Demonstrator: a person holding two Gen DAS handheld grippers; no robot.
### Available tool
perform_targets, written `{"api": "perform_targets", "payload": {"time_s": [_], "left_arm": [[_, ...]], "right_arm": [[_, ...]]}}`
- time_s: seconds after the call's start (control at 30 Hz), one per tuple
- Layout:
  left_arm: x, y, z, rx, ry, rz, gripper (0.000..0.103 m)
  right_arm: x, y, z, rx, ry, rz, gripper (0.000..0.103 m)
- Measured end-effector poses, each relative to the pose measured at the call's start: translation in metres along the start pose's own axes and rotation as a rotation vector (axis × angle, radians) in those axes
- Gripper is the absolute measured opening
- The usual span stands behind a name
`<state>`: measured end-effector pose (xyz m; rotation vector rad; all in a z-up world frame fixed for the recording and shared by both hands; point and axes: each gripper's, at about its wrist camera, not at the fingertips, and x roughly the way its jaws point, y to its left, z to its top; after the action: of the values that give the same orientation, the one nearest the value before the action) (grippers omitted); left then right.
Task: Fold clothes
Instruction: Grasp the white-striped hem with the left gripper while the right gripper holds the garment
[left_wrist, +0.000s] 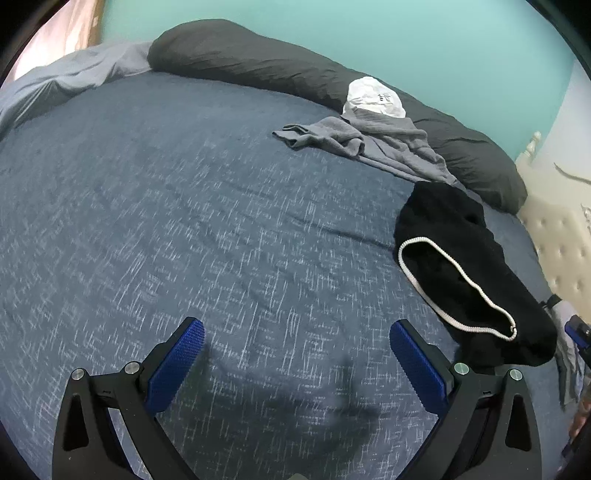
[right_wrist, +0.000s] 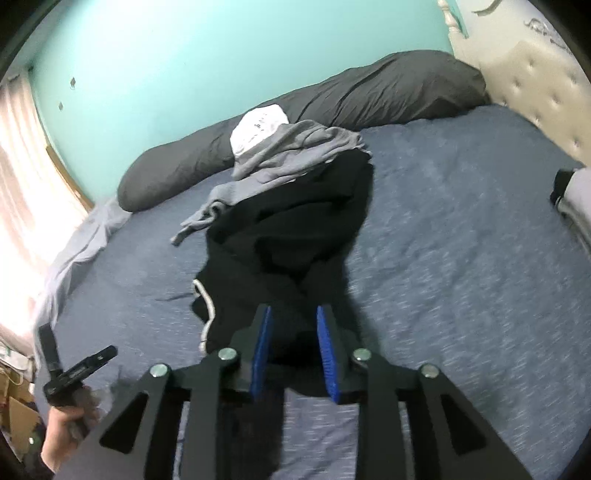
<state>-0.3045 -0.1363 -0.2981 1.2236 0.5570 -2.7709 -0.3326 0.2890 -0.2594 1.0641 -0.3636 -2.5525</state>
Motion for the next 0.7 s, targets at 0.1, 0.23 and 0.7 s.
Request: {"api": "perform_targets", "payload": {"time_s": [0.1, 0.23, 0.7], "left_arm": [[0.009, -0.009, 0.01, 0.019, 0.015, -0.002, 0.103], [0.035, -0.027, 0.026, 0.09, 0.047, 0.003, 0.103], [0.109, -0.096, 0.064, 0.308, 0.116, -0.044, 0.102]], "right_arm": [[0.009, 0.007, -0.006, 0.01, 0.025, 0.043, 0.029], [0.02, 0.025, -0.016, 0.008, 0.027, 0.061, 0.029], [0.061, 0.057, -0.037, -0.013, 0.038, 0.027, 0.04]]}}
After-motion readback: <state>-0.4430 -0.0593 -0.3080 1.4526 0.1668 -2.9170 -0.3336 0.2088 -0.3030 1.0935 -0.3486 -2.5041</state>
